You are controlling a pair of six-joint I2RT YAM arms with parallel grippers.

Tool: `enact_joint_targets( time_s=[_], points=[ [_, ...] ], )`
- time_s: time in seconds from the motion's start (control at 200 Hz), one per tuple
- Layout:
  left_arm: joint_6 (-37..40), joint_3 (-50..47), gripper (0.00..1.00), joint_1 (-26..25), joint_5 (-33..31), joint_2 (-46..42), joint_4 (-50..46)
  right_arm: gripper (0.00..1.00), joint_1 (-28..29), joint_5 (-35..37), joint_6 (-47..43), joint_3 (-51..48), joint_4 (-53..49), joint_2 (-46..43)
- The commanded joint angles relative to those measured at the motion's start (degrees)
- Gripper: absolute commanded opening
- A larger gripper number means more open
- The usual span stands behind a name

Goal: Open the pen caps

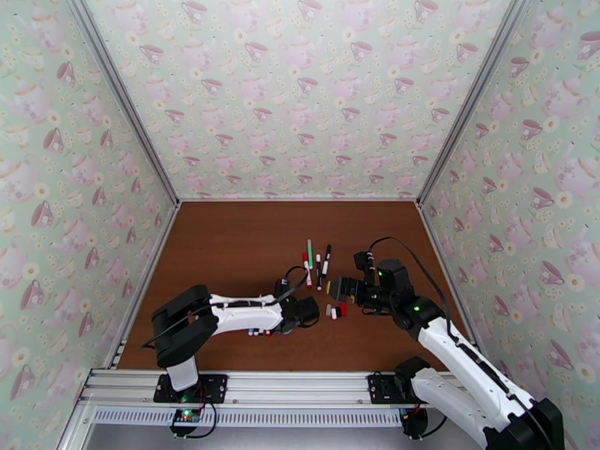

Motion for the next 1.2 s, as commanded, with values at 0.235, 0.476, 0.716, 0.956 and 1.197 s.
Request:
enact_joint_targets(
  time_s=[0.235, 0.476, 0.716, 0.956, 1.197],
  points=[
    [1.08, 2.06, 0.36, 1.29, -0.36, -3.76, -1.52, 1.0, 0.2, 0.46, -0.47, -0.22, -1.55, -0.61],
    [7.42, -1.66, 0.45, 4.13, 8.36, -15.67, 10.01, 0.9, 0.27, 5.9, -1.17, 1.71, -4.04, 0.04],
    [12.73, -10.23, 0.59, 9.84, 22.4, -26.16, 26.69, 0.61, 0.28, 8.55, -3.3, 6.71, -5.08, 8.49],
    [14.75, -17.19, 0.99, 13.27, 26.51, -38.02, 36.77, 0.52, 0.29, 12.52, -4.55, 14.49, -6.22, 19.79],
    [17.71, -18.28, 1.0, 16.75, 28.14, -45.8, 35.75, 0.44, 0.22, 17.48, -4.67, 24.02, -6.51, 32.04]
  ],
)
